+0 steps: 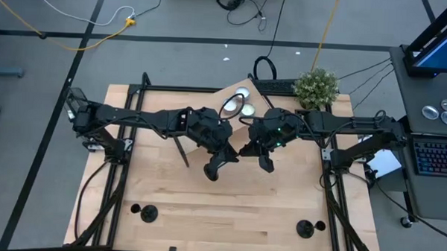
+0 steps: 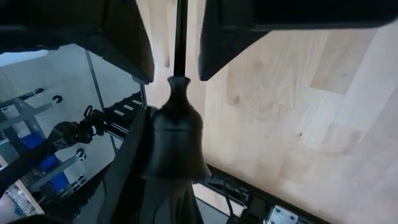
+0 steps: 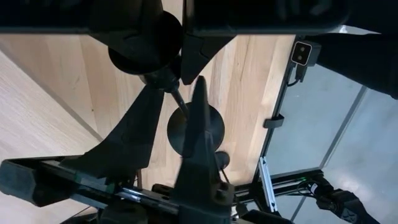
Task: Pick & Place candle stick holders
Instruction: Put the top black candle holder on the shelf
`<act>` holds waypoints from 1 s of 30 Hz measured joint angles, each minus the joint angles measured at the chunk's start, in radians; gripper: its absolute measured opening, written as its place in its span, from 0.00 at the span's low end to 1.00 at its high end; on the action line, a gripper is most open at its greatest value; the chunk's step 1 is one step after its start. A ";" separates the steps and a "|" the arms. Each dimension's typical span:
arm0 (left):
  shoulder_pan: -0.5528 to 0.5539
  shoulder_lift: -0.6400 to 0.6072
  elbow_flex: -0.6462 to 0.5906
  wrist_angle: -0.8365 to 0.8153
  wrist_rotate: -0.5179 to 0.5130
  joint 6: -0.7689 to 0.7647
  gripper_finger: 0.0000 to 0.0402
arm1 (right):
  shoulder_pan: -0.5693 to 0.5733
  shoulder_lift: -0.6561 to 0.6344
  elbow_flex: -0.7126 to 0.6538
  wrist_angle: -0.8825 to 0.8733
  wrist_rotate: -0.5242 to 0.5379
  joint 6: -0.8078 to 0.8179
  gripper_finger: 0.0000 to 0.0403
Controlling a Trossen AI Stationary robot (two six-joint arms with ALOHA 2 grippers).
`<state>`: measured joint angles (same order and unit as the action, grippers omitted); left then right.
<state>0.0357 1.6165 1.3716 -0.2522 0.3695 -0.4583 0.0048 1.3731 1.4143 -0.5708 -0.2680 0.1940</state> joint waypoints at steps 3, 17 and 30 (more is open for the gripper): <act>0.001 0.000 0.000 0.028 0.008 0.002 0.26 | 0.000 0.000 0.000 0.009 0.000 0.001 0.03; 0.002 0.000 0.000 -0.008 0.055 0.000 0.07 | 0.000 0.000 0.000 0.008 0.000 0.002 0.03; 0.001 0.000 -0.001 -0.106 0.009 -0.003 0.07 | -0.002 -0.010 0.000 0.002 0.006 0.003 0.22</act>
<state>0.0364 1.6165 1.3705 -0.3580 0.3783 -0.4618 0.0029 1.3634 1.4143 -0.5686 -0.2619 0.1970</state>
